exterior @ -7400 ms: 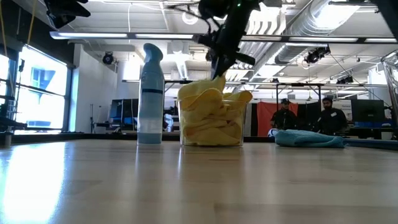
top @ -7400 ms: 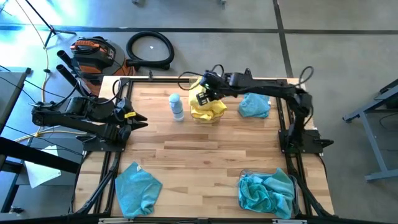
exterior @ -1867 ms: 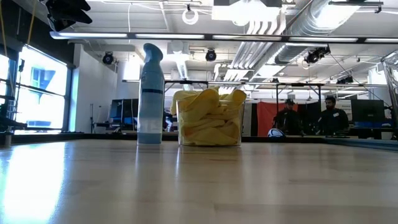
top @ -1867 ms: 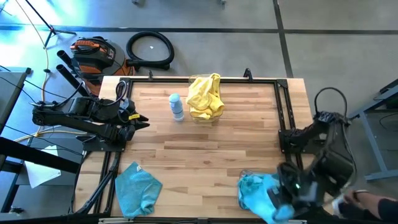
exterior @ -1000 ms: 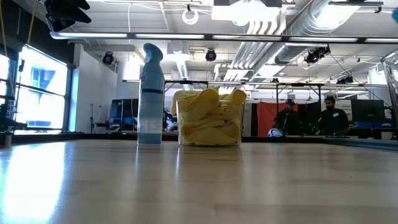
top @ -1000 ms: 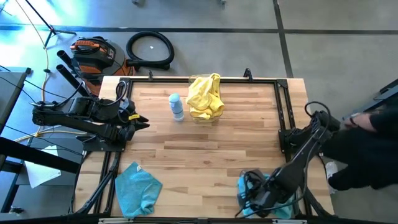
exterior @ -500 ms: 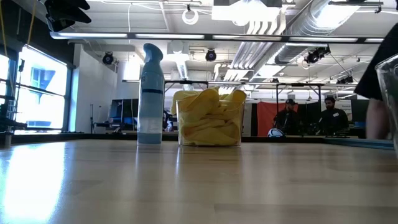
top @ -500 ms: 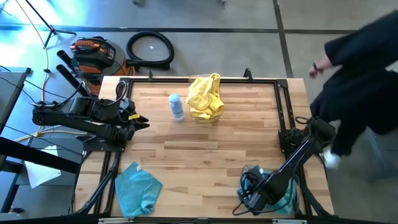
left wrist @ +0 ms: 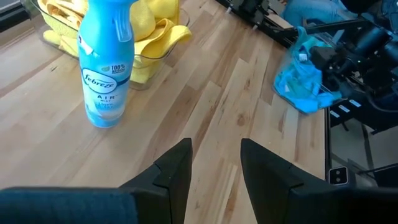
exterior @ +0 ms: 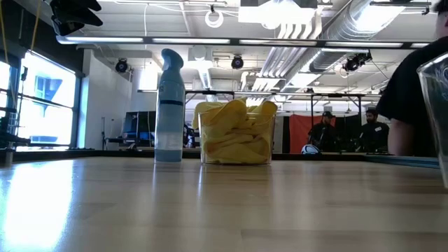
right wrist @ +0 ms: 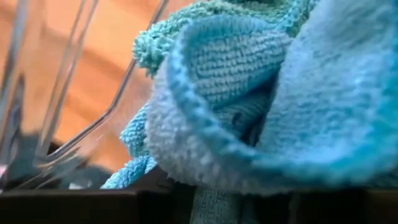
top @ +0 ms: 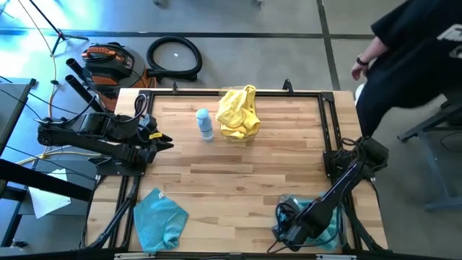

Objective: Sort microfiber towel by color & place in baskets
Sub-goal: Put the blue towel into the bottom transparent bin

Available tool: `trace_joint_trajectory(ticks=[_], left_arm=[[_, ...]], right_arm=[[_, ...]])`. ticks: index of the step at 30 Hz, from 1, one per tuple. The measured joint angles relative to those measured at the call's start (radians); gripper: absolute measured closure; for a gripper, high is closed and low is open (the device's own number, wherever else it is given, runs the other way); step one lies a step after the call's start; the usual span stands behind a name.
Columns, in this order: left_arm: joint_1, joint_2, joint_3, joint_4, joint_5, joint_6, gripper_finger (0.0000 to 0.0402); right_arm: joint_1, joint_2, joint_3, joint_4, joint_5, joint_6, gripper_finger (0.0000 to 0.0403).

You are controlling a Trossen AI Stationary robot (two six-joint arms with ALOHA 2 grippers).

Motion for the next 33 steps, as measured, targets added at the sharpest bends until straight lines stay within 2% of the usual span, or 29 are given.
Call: trace_joint_trajectory(ticks=[4,10,26,29,33], left_arm=[[0.0,0.0,0.0,0.0,-0.002,0.009,0.0275],[0.0,0.0,0.0,0.0,-0.003,0.016,0.0275],[0.0,0.0,0.0,0.0,-0.004,0.027,0.0275],[0.0,0.0,0.0,0.0,-0.006,0.027,0.0275],[0.0,0.015,0.0,0.0,-0.007,0.028,0.0275]], right_arm=[[0.0,-0.001,0.005,0.036,-0.004,-0.039,0.026],[0.0,0.004,0.102,-0.076,-0.007,-0.04,0.0257],[0.001,0.003,0.535,-0.663,-0.004,-0.033,0.0257],[0.001,0.002,0.588,-0.732,0.084,-0.034,0.0257],[-0.024,0.001,0.605,-0.766,0.338,-0.056,0.0257]])
